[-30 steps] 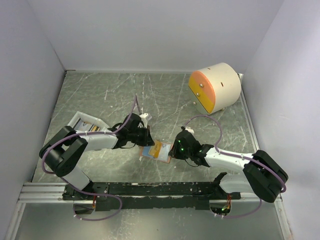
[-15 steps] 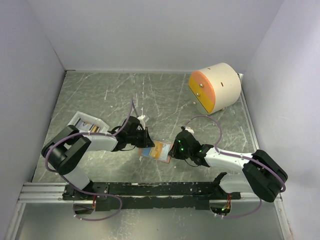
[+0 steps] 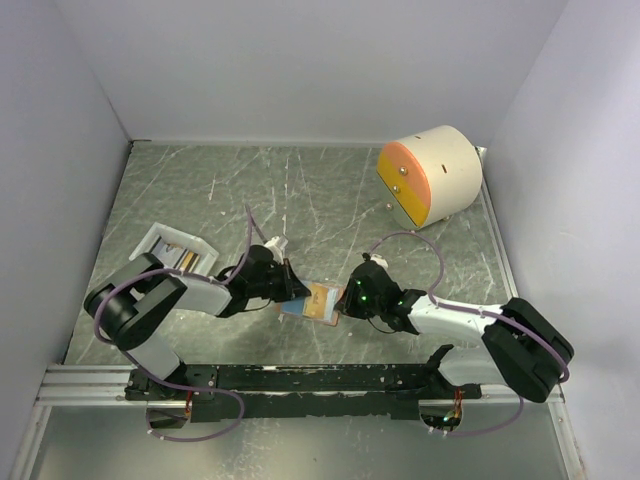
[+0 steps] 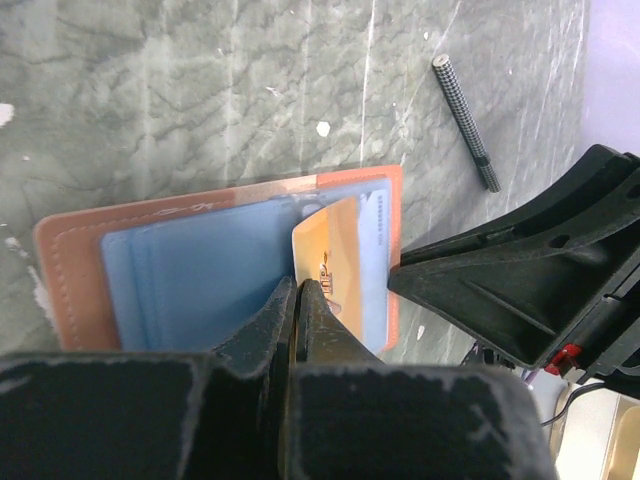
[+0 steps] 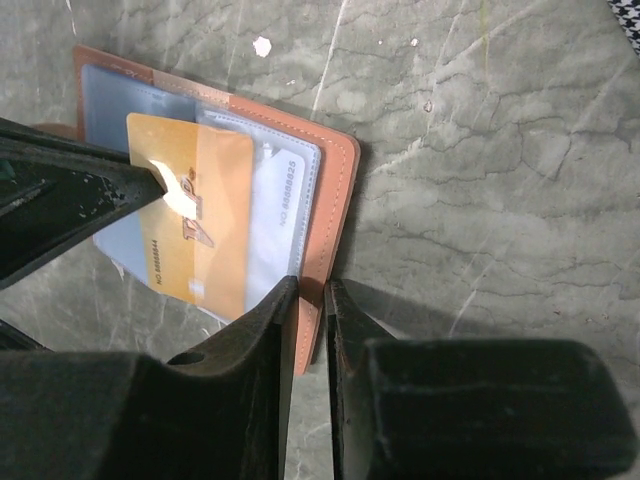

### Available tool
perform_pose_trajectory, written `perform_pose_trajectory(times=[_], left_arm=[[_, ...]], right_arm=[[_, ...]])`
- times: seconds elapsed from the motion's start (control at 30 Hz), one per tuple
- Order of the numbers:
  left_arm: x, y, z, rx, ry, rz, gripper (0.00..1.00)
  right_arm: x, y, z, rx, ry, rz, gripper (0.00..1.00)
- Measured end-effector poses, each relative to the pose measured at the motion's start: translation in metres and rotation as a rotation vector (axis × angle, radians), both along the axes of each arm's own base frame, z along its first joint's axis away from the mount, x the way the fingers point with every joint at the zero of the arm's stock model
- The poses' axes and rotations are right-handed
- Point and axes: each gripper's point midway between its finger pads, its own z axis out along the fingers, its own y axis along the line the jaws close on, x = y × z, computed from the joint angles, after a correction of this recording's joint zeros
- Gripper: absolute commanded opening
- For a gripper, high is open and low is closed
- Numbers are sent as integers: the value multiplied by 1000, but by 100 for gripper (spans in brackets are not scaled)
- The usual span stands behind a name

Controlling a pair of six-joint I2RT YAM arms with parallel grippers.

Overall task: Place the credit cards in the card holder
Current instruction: Insert the credit card into the card holder.

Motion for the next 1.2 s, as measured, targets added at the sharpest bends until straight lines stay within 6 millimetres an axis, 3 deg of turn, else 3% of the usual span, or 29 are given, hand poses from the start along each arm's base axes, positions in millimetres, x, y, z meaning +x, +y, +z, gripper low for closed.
perform_pose_trajectory(times=[0.1, 0.37, 0.63, 0.93, 1.2], left_arm=[[-3, -6, 0, -12, 3, 2, 10], [-9, -6, 0, 44, 15, 7, 41], [-7, 6, 11, 93, -4, 36, 54], [-8, 20, 11, 169, -14, 69, 57], [2, 26, 29, 199, -68, 99, 59]], right_arm=[[1, 0, 0, 2, 0, -3, 17], [-3, -9, 1, -30, 2, -13, 22], [-7, -17, 4, -54, -1, -13, 22], [-9, -11, 6, -24, 6, 10, 21], [-9, -5, 9, 1, 5, 23, 20]])
